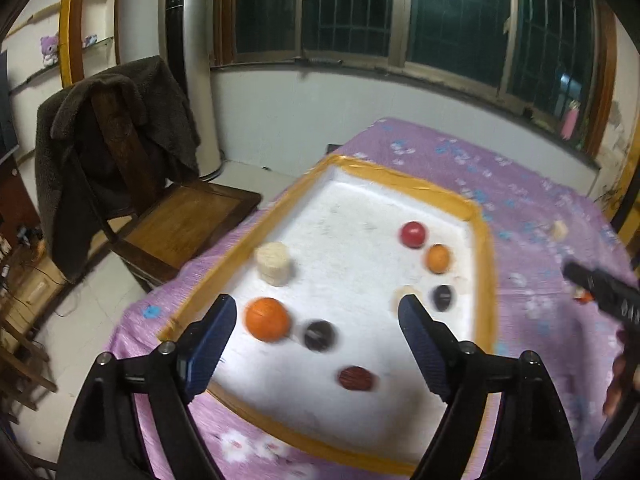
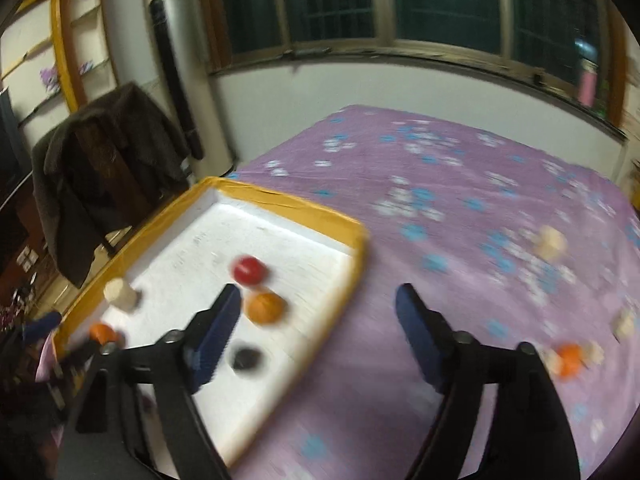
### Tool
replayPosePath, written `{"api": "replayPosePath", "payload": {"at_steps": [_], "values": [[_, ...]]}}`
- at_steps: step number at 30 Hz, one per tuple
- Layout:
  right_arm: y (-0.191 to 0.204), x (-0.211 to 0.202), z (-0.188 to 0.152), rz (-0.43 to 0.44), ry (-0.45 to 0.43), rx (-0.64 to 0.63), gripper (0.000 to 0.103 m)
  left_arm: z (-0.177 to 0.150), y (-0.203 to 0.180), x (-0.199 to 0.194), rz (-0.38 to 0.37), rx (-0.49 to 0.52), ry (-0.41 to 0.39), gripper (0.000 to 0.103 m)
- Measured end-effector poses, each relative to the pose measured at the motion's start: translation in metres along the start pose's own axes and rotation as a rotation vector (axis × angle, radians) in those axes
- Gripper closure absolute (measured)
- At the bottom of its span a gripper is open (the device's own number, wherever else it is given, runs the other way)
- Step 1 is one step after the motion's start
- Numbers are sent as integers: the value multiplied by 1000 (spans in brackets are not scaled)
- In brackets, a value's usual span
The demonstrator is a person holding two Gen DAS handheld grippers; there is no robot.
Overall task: Organize fruits
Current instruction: 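Open the left tool to drop the plum while the right tool drops the tomato into the tray, then move the right tool to the small white cube and grasp it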
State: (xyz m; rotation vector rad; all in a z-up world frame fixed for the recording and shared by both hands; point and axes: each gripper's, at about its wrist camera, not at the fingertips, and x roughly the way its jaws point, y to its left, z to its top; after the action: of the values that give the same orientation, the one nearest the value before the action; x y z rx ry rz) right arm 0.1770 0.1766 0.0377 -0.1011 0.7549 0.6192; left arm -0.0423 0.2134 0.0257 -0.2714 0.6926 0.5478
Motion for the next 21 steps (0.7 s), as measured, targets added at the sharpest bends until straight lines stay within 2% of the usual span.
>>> {"api": "replayPosePath", "payload": {"at_steps": [2,6,10,12,15,17,21], "values": [[-33,-27,-22,-34,-3,55,10,-4,-17,-4,-40,16,6,18],[-104,-66,-64,-127,6,179,10,-16,-69,-9,-126,120,27,18],[-160,-82,-90,-216,21,244,11,-23,-111,-9,-167,207,35,18],[-187,-87,-97,-261,23,270,13,-25,-127,-9,-181,235,37,18],[-210,-81,-95,-291,43,282,23,-27,-146,-5,-193,262,39,18],[-218,-72,-92,-300,59,282,33,-26,-155,-1,-202,271,50,18],[-229,-44,-79,-323,94,259,44,-26,-167,10,-210,268,63,18]]}}
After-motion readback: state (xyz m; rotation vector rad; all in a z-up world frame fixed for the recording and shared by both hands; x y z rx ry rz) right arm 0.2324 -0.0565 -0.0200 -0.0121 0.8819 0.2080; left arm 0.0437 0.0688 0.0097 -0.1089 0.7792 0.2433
